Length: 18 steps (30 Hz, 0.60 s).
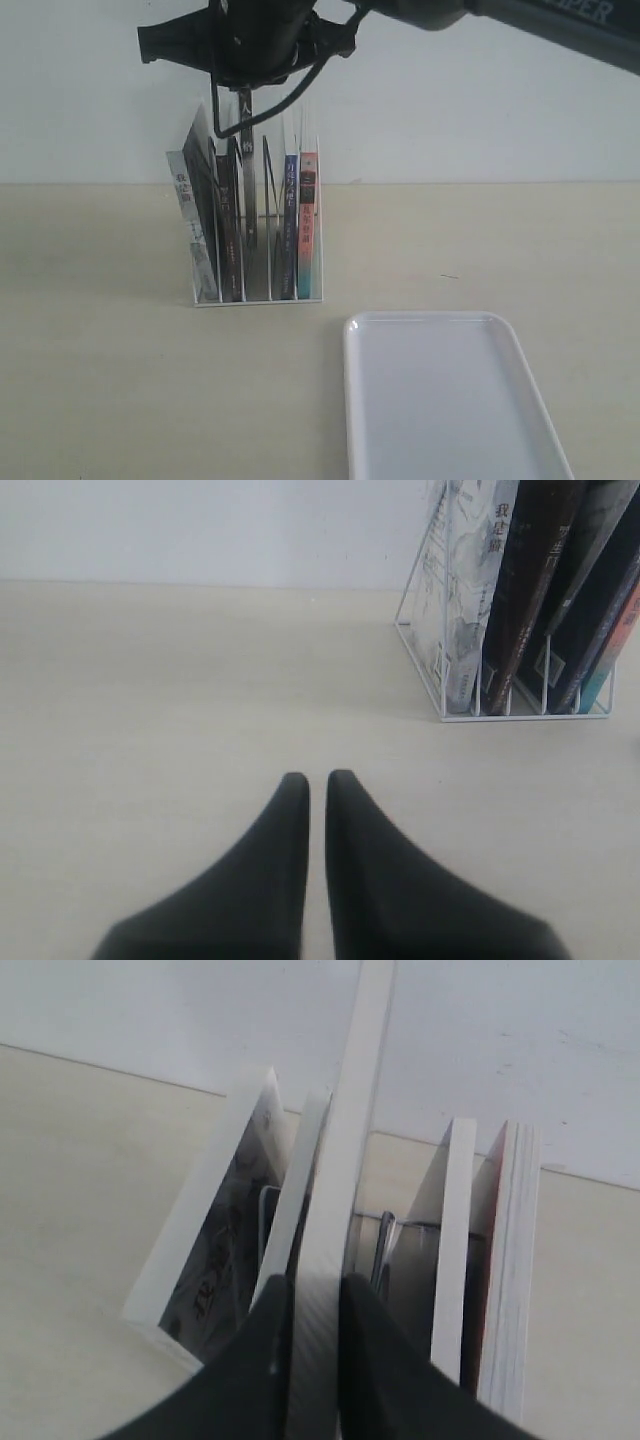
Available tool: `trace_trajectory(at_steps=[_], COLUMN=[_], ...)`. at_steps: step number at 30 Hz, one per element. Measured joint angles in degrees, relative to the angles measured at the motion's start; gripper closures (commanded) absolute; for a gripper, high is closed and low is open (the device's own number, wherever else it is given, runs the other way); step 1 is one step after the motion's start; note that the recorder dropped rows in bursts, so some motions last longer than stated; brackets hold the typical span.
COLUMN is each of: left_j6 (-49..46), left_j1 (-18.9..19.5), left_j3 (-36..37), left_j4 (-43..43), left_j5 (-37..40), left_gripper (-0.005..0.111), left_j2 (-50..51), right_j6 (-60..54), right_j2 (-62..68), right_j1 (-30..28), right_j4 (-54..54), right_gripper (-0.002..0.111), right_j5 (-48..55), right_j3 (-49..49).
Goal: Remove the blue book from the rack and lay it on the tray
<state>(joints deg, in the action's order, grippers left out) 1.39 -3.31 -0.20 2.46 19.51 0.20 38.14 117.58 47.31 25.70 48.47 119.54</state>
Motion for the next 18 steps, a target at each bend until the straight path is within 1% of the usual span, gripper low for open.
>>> trace_trajectory(at_steps=[9, 18], left_j6=[0.0, 0.0], left_j1=[0.0, 0.0], left_j3=[0.0, 0.0], left_j4=[0.0, 0.0], left_j5=[0.0, 0.0], left_gripper=[0.101, 0.101], left_j2=[0.0, 0.0], right_j6=[3.16, 3.91], right_j2=[0.0, 2.01], right_j1=[0.0, 0.0], right_j4=[2.92, 2.92], right_gripper=[0.108, 0.108], right_j5=[-4.89, -5.74], right_j3=[-5.57, -6.55])
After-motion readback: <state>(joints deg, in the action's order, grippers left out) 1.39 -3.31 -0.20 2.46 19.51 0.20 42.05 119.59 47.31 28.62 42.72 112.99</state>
